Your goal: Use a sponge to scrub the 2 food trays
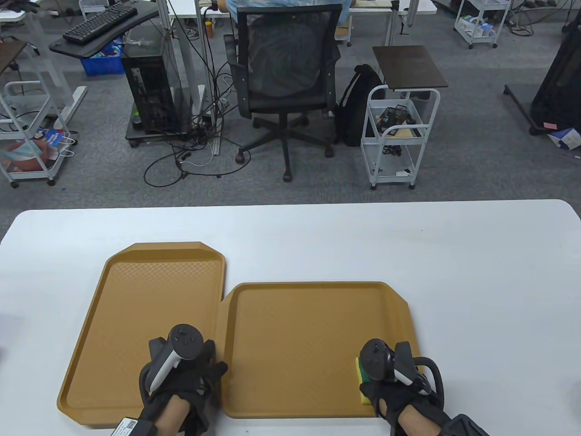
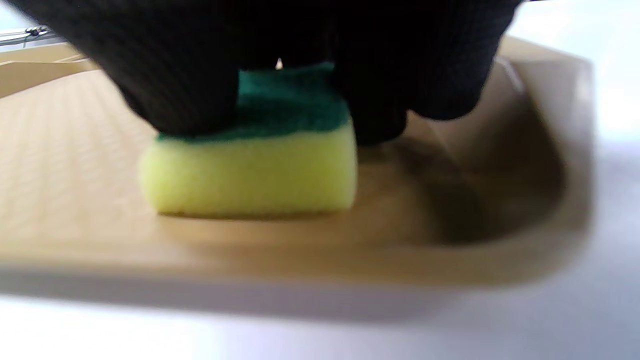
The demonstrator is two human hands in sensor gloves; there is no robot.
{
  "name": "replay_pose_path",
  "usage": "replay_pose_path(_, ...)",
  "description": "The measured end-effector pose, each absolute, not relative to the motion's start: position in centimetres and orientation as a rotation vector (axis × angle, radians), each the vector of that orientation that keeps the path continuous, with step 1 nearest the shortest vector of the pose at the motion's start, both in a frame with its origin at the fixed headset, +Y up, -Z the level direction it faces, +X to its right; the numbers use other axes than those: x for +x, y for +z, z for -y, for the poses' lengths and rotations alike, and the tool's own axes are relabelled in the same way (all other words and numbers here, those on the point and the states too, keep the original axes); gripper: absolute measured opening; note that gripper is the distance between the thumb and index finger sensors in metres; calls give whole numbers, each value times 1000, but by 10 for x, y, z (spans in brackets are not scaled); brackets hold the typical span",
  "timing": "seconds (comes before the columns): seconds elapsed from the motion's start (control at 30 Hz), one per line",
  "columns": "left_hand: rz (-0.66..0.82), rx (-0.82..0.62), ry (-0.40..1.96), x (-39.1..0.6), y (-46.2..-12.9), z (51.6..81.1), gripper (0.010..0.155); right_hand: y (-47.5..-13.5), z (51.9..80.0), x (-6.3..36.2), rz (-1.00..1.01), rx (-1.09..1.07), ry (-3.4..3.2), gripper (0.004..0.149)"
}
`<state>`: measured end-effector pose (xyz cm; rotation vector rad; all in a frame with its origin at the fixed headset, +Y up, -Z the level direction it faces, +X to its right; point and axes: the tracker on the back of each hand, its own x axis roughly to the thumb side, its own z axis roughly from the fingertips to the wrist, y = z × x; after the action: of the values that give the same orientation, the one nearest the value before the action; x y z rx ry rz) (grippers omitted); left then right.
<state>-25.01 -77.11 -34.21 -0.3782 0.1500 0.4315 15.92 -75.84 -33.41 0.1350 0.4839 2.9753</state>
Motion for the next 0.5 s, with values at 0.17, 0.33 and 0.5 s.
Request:
replay_pose_path(0.17, -149, -379, 430, -250, -342, 771, 72, -361, 760, 162, -459, 51, 2945, 69)
replay_pose_path(0.33, -148, -379, 430, -250, -342, 772, 72, -385, 762, 164, -447, -32, 2910, 68)
replay_pose_path(0.5, -147, -379, 430, -250, -342, 772, 72, -403, 765, 165, -412, -95, 2868, 65)
